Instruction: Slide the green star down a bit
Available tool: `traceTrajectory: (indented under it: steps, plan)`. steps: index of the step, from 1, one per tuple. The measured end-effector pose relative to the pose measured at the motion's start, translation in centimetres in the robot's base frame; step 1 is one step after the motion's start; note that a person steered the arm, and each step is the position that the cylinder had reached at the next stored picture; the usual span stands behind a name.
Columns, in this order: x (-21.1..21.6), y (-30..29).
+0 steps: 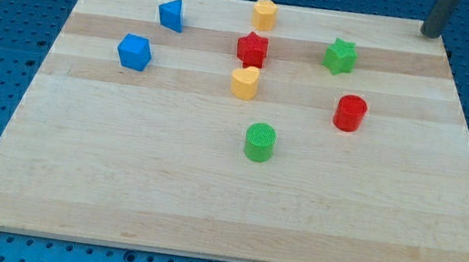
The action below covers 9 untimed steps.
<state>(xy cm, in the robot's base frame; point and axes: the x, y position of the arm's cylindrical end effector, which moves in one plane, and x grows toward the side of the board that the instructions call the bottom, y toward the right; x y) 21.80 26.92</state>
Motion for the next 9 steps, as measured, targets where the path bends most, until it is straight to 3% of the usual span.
traceTrajectory:
  steps: [4, 9]
  plan:
    - [0.0, -1.7]
    - [0.0, -8.0]
